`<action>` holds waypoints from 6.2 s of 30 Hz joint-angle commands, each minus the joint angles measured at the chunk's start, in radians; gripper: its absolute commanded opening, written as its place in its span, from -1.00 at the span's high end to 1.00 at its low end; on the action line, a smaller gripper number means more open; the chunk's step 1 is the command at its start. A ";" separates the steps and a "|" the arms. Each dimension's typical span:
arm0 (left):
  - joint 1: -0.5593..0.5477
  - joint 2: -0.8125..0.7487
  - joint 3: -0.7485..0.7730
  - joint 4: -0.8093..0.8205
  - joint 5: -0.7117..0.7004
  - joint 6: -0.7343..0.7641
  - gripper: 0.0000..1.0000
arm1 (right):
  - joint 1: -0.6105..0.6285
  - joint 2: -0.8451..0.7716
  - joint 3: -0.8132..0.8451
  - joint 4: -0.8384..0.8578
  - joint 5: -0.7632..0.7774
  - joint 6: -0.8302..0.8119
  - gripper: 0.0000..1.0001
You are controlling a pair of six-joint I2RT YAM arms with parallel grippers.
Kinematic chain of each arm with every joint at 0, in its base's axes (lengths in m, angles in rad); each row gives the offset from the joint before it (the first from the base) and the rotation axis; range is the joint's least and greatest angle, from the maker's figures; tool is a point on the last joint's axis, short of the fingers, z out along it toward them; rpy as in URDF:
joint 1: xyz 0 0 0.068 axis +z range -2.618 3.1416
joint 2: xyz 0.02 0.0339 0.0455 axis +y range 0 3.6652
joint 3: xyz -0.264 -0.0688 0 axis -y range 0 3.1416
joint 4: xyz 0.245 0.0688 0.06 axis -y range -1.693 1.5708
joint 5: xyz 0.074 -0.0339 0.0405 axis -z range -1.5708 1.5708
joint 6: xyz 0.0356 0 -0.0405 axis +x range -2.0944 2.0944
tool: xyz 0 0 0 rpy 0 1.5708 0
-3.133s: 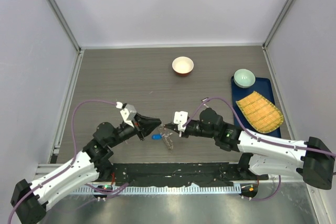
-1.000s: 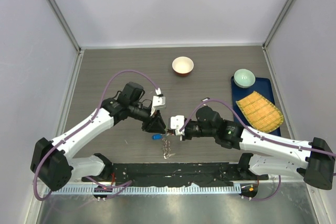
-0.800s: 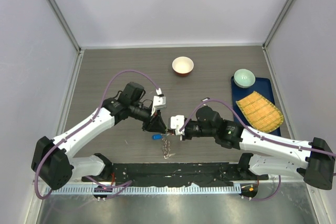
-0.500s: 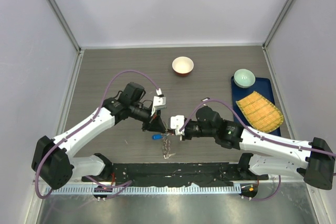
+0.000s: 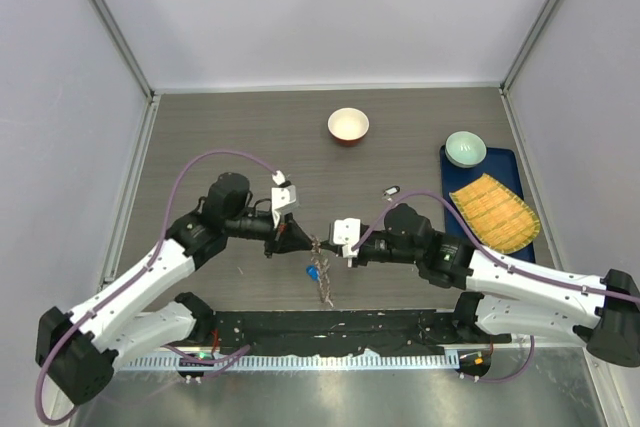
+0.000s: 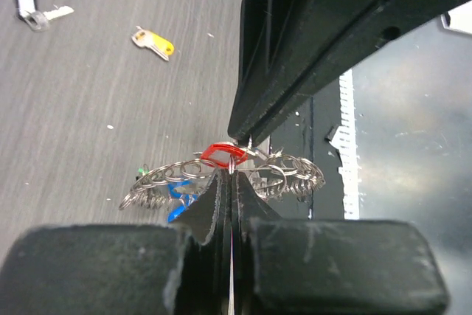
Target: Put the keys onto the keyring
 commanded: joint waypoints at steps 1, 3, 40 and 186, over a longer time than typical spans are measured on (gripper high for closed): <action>0.003 -0.154 -0.085 0.238 -0.135 -0.200 1.00 | -0.001 -0.038 -0.011 0.073 0.061 0.015 0.99; 0.004 -0.197 -0.102 0.274 -0.158 -0.220 1.00 | -0.001 -0.034 -0.009 0.076 0.058 0.013 0.99; 0.001 -0.446 -0.308 0.465 -0.409 -0.397 0.39 | 0.000 0.023 0.040 0.107 0.087 -0.030 0.99; 0.081 0.117 0.039 -0.025 0.184 0.255 0.03 | -0.086 0.072 0.127 -0.065 -0.185 -0.059 0.99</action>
